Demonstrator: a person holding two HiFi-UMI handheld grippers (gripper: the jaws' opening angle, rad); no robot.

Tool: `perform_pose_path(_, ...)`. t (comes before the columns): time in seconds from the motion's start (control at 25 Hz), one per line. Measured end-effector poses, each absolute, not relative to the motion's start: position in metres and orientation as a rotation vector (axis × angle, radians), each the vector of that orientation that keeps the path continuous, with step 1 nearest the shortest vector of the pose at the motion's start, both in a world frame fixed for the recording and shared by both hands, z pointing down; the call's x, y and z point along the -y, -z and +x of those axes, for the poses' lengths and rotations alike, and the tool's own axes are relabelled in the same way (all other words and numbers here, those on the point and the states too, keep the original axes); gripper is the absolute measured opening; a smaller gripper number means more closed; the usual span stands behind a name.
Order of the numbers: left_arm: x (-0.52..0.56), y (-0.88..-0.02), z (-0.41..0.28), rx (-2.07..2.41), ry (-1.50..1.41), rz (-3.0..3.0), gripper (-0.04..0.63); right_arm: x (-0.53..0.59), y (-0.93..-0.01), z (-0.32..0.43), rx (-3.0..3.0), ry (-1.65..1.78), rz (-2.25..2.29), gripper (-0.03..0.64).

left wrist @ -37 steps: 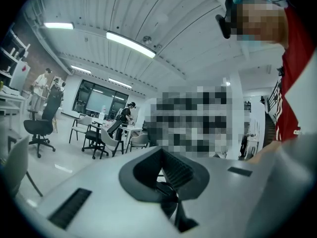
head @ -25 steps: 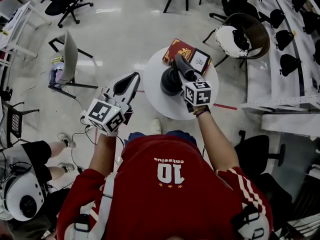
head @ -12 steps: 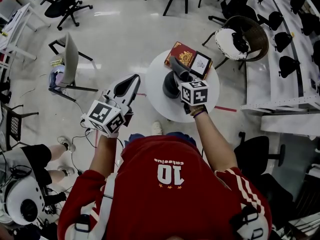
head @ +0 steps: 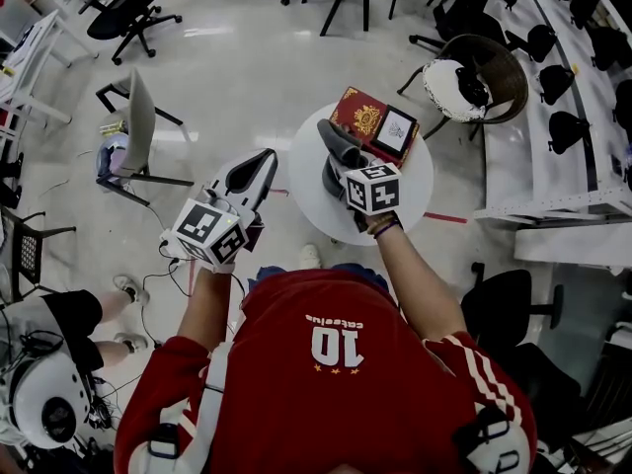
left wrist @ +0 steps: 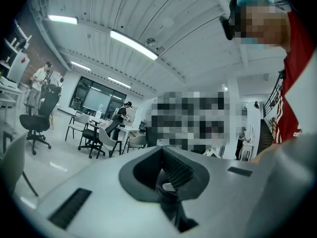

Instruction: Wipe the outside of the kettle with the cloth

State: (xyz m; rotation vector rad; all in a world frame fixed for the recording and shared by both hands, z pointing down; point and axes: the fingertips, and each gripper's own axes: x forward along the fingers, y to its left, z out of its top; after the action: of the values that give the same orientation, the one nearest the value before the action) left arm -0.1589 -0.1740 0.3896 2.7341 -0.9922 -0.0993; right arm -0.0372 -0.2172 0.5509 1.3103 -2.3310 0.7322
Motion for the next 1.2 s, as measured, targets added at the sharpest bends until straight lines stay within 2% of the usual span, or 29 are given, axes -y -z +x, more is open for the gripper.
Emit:
perform_pose_path(0.56,0.18,-0.381,-0.158,0.954,0.124,2.758,0.008,0.201,-0.509,-0.069,2.453,-0.687,1.244,0.044)
perform_pose_path(1.2,0.19,-0.382,-0.11,0.969,0.103,2.753,0.008,0.226,-0.466,0.017,2.501,-0.602,1.368,0.044)
